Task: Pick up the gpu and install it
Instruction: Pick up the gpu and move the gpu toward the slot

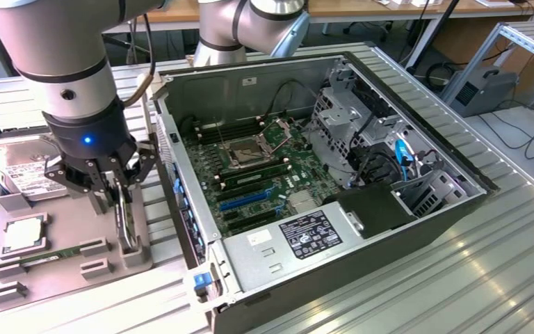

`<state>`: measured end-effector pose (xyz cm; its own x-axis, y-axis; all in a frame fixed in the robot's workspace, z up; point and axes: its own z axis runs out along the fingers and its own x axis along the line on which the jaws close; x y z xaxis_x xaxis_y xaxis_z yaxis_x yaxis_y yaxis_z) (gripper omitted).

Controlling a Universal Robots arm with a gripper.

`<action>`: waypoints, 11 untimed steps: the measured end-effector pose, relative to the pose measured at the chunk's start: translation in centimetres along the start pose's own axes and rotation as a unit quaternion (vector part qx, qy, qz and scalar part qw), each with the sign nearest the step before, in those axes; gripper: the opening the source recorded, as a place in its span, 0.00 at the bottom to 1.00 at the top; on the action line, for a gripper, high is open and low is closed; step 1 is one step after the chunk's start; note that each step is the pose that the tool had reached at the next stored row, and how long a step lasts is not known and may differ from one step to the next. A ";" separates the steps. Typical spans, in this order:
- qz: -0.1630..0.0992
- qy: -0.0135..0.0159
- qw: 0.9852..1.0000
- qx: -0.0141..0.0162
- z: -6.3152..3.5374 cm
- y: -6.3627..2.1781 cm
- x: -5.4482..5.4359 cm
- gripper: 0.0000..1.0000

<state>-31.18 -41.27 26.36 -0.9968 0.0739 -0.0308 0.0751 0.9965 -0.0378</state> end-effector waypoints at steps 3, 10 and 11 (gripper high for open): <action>0.000 0.000 1.000 0.000 -0.08 0.00 0.0 0.27; 0.000 0.000 1.000 0.000 -0.29 -0.01 0.0 0.27; 0.000 0.000 1.000 0.000 -0.31 -0.01 0.0 0.27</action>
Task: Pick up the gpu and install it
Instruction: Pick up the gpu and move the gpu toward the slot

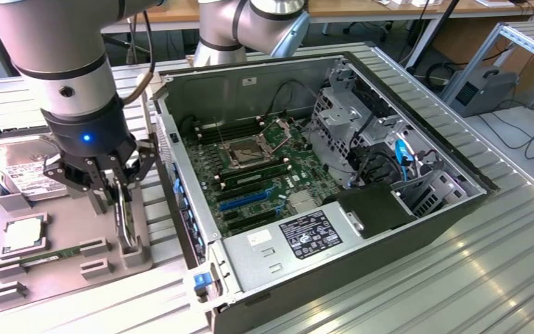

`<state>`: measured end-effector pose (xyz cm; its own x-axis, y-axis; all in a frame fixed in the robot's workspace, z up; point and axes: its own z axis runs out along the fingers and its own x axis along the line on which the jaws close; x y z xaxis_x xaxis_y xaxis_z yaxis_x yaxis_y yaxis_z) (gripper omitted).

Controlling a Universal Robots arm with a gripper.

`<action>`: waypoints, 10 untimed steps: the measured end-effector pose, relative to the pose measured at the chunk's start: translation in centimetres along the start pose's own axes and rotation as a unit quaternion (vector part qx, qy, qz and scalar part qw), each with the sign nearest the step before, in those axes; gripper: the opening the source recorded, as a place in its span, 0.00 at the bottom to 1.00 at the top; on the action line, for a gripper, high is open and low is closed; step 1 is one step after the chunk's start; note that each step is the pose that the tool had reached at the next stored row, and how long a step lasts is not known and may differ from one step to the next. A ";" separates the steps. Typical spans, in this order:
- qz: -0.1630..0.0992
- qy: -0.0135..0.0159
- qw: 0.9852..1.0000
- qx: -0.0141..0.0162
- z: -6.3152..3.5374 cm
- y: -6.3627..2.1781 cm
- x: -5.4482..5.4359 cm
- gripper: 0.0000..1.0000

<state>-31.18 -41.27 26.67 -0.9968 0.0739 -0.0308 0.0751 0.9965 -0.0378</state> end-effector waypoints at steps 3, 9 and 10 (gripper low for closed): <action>0.000 0.000 1.000 0.000 -0.08 0.00 0.0 0.27; 0.000 0.000 1.000 0.000 -0.33 -0.01 0.0 0.27; 0.000 0.000 1.000 0.000 -0.37 -0.01 0.0 0.27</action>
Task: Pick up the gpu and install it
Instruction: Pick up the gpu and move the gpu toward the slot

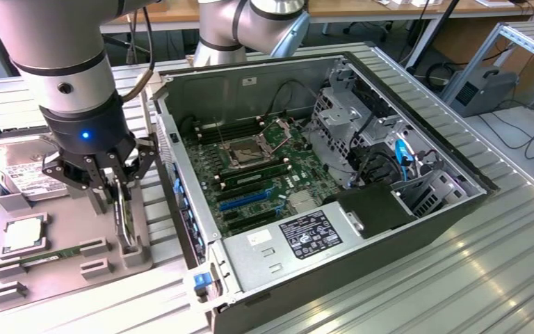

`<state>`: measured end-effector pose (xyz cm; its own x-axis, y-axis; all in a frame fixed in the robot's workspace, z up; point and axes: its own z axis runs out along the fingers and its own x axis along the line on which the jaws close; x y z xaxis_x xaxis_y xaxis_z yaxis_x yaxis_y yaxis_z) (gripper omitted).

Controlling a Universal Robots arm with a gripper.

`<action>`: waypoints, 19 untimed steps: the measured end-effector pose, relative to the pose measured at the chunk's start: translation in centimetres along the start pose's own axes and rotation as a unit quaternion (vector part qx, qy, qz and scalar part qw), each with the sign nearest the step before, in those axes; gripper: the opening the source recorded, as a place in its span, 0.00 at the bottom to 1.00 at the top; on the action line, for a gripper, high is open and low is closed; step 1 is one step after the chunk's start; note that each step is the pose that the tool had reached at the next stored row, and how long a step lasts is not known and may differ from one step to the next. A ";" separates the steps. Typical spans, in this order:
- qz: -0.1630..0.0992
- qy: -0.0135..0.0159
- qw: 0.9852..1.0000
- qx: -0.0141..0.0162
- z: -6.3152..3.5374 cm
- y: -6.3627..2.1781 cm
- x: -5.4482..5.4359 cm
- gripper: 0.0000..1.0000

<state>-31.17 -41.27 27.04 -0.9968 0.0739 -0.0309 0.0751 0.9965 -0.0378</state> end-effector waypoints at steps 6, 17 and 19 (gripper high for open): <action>0.000 0.000 1.000 0.000 -0.23 -0.01 0.0 0.27; 0.000 0.000 1.000 0.000 -0.53 -0.02 0.0 0.27; 0.000 0.000 1.000 0.000 -0.57 -0.02 0.0 0.27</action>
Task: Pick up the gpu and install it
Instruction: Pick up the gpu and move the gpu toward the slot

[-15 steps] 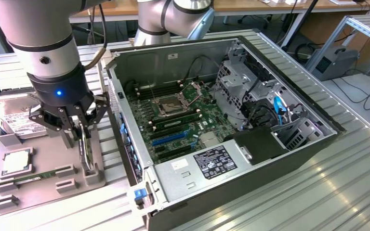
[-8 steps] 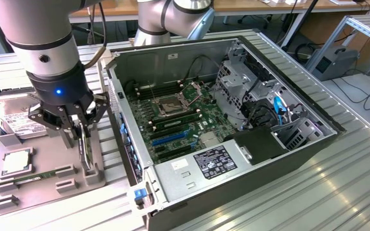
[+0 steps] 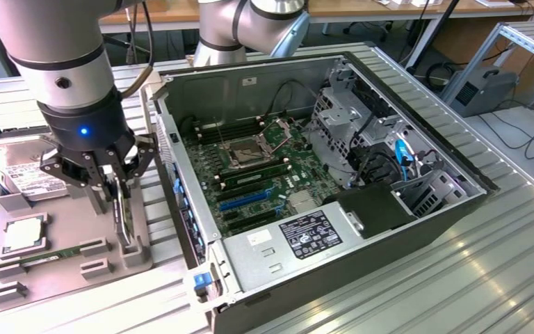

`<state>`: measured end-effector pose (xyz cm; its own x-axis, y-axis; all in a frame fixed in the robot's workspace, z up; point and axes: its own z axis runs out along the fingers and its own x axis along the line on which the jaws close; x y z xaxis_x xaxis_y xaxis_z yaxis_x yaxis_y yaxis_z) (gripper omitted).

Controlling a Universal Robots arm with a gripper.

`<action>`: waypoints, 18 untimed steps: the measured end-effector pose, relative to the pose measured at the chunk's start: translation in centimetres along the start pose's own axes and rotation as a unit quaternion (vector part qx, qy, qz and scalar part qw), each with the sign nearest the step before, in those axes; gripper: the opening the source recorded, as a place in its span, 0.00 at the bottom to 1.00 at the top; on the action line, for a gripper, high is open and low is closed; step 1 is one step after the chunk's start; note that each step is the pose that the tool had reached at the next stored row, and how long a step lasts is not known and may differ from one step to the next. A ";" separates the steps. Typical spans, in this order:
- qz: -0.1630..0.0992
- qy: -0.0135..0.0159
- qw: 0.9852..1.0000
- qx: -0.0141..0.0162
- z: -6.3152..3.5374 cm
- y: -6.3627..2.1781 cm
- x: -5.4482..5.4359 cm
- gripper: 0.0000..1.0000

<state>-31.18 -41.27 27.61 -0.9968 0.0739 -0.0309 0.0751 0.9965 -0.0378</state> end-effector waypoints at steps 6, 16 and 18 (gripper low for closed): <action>0.000 0.000 1.000 0.000 -0.12 0.00 0.0 0.27; 0.000 0.000 1.000 0.000 -0.52 -0.02 0.0 0.27; 0.000 0.000 1.000 0.000 -0.62 -0.02 0.0 0.27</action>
<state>-31.17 -41.27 28.23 -0.9968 0.0739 -0.0309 0.0751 0.9965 -0.0378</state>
